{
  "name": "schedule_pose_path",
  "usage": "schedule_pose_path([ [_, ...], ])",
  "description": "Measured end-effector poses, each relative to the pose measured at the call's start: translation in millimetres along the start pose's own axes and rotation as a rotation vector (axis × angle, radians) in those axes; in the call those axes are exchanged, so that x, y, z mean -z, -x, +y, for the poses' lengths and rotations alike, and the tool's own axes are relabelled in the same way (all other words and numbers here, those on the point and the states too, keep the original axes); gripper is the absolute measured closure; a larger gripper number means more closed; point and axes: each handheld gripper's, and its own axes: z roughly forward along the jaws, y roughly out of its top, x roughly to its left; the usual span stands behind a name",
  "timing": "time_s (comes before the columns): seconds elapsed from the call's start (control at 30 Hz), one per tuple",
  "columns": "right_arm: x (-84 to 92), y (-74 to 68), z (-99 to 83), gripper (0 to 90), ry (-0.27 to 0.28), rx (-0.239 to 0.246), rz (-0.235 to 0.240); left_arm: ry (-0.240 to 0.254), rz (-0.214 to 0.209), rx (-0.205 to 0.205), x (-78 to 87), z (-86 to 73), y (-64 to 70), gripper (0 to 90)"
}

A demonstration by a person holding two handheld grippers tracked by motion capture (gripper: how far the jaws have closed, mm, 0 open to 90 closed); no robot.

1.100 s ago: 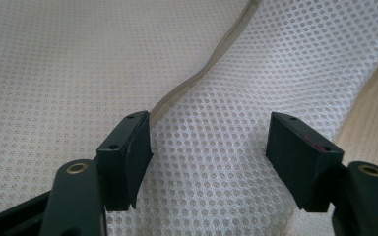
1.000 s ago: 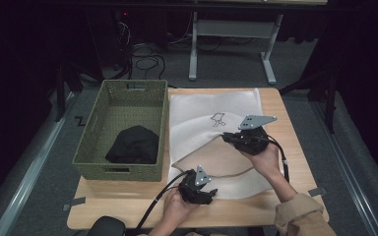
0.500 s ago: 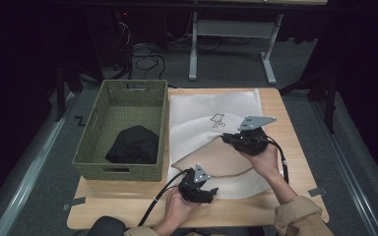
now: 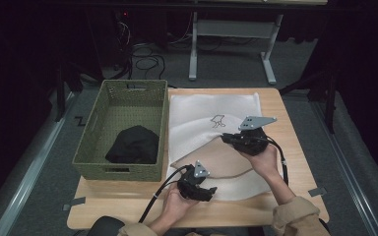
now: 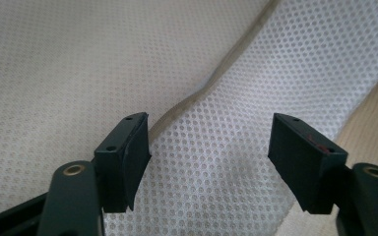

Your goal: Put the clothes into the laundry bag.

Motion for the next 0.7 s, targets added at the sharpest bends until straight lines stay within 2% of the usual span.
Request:
schedule_pose_path([
  [0.07, -0.4, -0.6, 0.0, 87.9, -0.006, 0.003, -0.001, -0.005, 0.014, 0.011, 3.8, 1.0, -0.8, 33.3],
  [0.2, 0.4, 0.4, -0.5, 87.7, -0.009, 0.009, -0.005, 0.016, -0.01, 0.027, 14.0, 2.7, -2.3, 36.6],
  [0.23, 0.2, 0.1, -0.5, 87.7, -0.007, -0.002, -0.004, 0.018, -0.012, 0.026, 16.8, 3.7, -2.7, 36.6],
  [0.5, -2.1, 0.4, -0.3, 87.9, -0.014, 0.004, 0.005, 0.047, 0.011, 0.029, 37.2, 10.9, -9.3, 31.9],
  [0.7, -2.3, 0.7, -0.2, 87.9, -0.012, 0.004, 0.004, 0.05, 0.019, 0.023, 47.8, 13.1, -13.6, 31.3],
])
